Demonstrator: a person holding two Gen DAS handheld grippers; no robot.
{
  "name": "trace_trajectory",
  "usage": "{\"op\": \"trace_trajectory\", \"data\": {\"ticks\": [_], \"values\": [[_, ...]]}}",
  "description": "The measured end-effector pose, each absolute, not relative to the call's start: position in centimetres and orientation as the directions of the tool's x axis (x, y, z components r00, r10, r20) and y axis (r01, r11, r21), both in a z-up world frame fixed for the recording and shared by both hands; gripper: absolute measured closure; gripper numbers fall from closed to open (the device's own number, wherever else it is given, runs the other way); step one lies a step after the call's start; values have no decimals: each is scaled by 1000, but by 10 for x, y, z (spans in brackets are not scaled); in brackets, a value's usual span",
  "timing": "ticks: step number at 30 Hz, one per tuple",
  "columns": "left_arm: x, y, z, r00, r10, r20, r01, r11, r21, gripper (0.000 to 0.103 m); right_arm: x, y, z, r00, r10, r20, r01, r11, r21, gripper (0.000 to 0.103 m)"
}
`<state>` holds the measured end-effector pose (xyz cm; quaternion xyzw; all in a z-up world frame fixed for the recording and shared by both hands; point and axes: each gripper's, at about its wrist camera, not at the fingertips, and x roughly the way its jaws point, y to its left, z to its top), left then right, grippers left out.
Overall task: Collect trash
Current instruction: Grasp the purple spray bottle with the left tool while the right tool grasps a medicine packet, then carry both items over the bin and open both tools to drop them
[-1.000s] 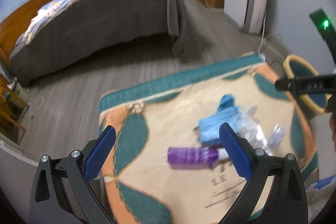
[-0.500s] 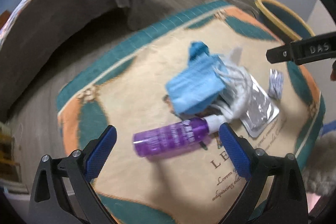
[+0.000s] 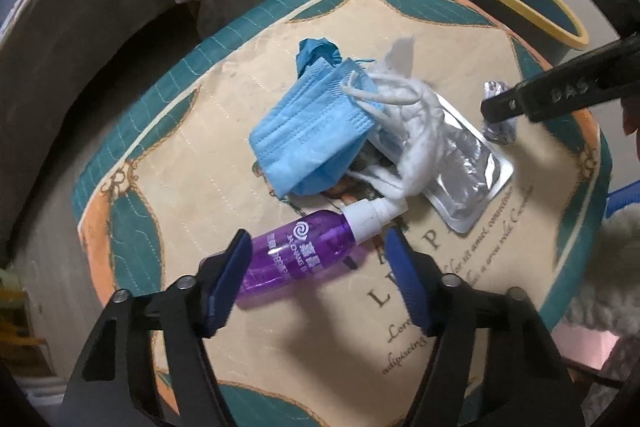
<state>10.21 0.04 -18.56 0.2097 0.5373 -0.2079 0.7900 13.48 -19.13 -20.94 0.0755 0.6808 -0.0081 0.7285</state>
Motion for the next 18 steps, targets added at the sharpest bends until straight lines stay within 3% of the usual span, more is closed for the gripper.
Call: {"op": "trace_trajectory", "data": {"ticks": [9,10,11,12,18], "values": [[92,-19,-208,386,25,-922,634,719,285,38,135,-177,-208,99,44,-994,68,996,50,58],[92,-18,-207,385,11,-923,637,721,274,47,136,-177,-207,107,39,-994,67,997,46,60],[92,-17,-205,380,9,-925,634,725,268,54,136,-177,-204,115,42,-992,66,997,50,79],[92,-16,-203,379,9,-925,630,730,266,65,136,-178,-202,124,45,-991,71,996,54,88],[79,-9,-188,352,-31,-935,652,725,221,66,139,-184,-188,166,75,-983,68,994,87,88]]}}
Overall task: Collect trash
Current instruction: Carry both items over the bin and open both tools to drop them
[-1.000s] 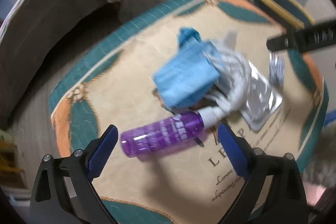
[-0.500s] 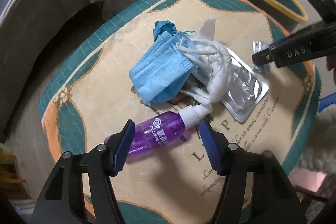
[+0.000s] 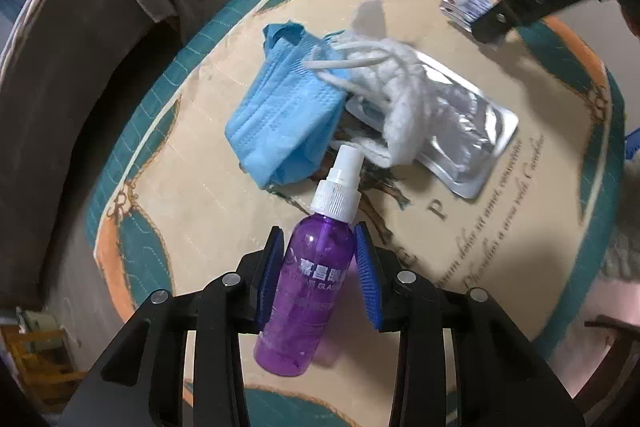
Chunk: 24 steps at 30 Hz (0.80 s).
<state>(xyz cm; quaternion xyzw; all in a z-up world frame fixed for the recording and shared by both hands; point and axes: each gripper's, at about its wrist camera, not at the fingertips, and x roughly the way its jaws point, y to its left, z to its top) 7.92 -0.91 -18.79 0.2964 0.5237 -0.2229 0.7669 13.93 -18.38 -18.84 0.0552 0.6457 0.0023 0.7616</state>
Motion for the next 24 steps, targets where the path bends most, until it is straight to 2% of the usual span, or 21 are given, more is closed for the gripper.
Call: {"op": "trace_trajectory", "data": {"ticks": [5,11,19,24], "values": [[69,-2,-157,365,-107,-925,626,763,159,67,131,-191,-156,234,119,-965,53,989,135,88],[64,-9,-101,453,-251,-856,573,817,64,68,125,-213,-94,370,159,-915,9,985,174,88],[73,-51,-62,515,-352,-782,579,815,14,68,131,-274,-37,475,121,-872,-40,992,116,88],[75,-79,-53,525,-392,-755,584,812,-16,68,129,-319,-29,508,68,-858,-5,997,76,88]]}}
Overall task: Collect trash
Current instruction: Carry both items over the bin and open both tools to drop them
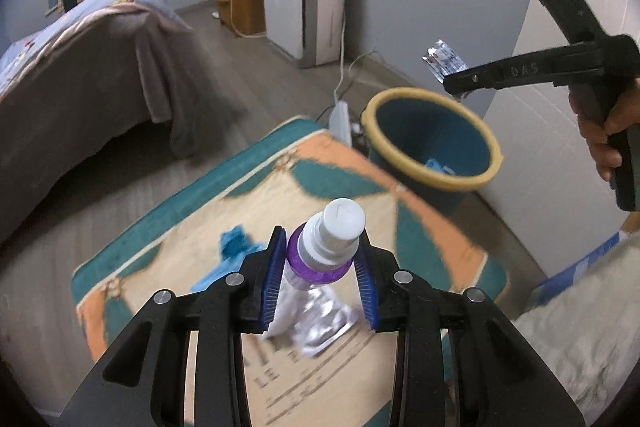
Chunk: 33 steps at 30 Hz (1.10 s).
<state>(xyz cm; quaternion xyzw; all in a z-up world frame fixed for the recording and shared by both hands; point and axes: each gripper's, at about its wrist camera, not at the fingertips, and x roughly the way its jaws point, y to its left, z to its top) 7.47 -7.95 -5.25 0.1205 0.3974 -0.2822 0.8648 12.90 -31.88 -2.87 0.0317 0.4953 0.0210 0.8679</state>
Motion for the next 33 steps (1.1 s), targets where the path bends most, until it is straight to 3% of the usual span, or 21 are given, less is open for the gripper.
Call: {"op": "trace_trajectory", "data": {"ticks": [7,20,33], "values": [[79,-116,-55,514,-413,-752,584,810,-45,68,141,-362,-50,484,66,-872,85,989,121,88],[97,-170,-60,533,-386,-753,586,811,0,68,153,-378,-82,423,32,-906,108,990,86,88],[131,-236,-58,490,-432,-757,619,784,-47,68,156,-431,-103,391,-26,-920,215,974,64,88]]}}
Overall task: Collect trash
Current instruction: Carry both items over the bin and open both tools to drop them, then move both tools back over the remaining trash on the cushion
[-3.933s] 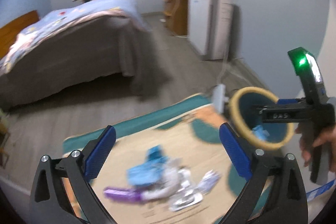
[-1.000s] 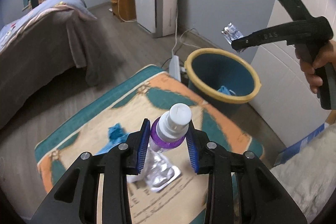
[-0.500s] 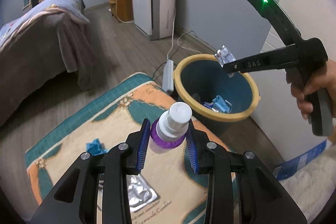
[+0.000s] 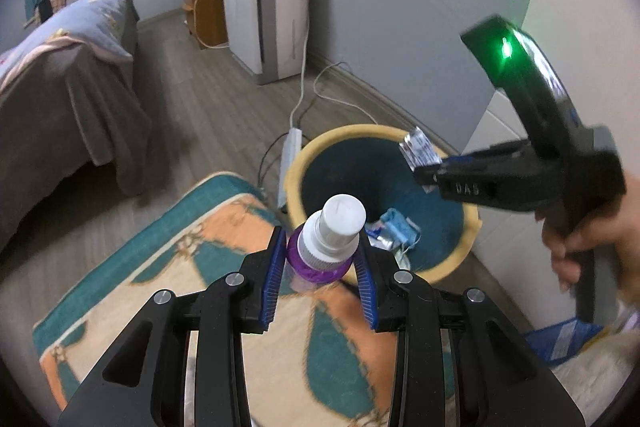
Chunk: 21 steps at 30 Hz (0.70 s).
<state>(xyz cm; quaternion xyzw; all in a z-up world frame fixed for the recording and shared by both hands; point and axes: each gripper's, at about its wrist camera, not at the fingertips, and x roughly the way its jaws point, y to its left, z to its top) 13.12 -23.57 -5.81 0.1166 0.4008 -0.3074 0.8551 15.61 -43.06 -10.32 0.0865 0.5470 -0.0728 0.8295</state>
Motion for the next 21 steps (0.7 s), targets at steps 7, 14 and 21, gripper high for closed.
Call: {"op": "trace_trajectory", "data": {"ticks": [7,14,21], "values": [[155,-271,-70,462,-437,-771,618,782,-72,68,151,-462,-121,349,-38,-936,306,949,75,88],[173,-299,-72,456,-453,-766,626,775,-86,68,151,-468,-130,340,-39,-939,314,947,74,87],[172,-303,-61,485,-476,-734,623,777,-92,49,152,-466,-130,339,-51,-940,305,951,59,70]]}}
